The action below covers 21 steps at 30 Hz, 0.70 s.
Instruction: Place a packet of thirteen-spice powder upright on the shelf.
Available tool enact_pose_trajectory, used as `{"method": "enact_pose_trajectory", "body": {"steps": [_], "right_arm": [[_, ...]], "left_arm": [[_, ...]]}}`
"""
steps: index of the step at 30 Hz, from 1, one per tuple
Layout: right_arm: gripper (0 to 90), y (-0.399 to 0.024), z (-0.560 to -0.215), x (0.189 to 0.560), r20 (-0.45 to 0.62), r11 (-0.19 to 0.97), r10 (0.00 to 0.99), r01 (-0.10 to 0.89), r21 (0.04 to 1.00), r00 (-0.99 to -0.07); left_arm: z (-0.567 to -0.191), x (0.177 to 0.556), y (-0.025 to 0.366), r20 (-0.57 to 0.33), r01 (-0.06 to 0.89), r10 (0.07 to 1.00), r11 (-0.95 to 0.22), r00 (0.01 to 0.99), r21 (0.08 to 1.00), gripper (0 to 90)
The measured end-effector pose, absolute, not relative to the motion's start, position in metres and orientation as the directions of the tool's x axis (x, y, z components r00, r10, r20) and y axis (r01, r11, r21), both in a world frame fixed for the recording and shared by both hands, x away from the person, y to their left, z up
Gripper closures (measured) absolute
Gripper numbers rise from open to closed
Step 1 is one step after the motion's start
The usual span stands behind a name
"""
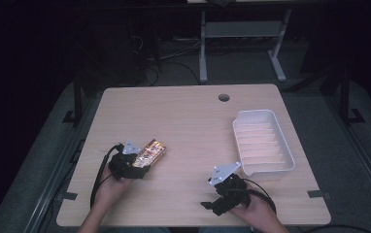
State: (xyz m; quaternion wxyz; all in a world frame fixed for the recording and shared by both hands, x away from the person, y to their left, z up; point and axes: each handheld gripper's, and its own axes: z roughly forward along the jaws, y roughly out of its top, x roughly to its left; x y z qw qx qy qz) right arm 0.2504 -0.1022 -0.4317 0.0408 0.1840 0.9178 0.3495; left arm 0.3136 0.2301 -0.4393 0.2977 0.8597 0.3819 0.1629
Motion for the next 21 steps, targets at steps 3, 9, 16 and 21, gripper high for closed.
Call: {"method": "enact_pose_trajectory", "body": {"steps": [3, 9, 16, 21], "right_arm": [[15.7, -0.1, -0.43, 0.251, 0.075, 0.68, 0.364, 0.32, 0.66, -0.929], [16.5, -0.095, -0.429, 0.253, 0.094, 0.671, 0.376, 0.341, 0.659, -0.922], [19.2, -0.087, -0.422, 0.257, 0.133, 0.629, 0.432, 0.403, 0.665, -0.892], [22.7, -0.084, -0.417, 0.262, 0.15, 0.606, 0.443, 0.418, 0.677, -0.884]], "left_arm": [[-0.437, 0.306, 0.224, 0.036, 0.542, 0.739, -0.526, 0.673, 0.656, 32.7], [-0.431, 0.292, 0.209, 0.029, 0.5, 0.701, -0.537, 0.713, 0.679, 32.7], [-0.422, 0.278, 0.194, 0.006, 0.453, 0.652, -0.535, 0.759, 0.713, 32.6], [-0.414, 0.267, 0.185, 0.008, 0.42, 0.632, -0.525, 0.775, 0.74, 32.6]]}}
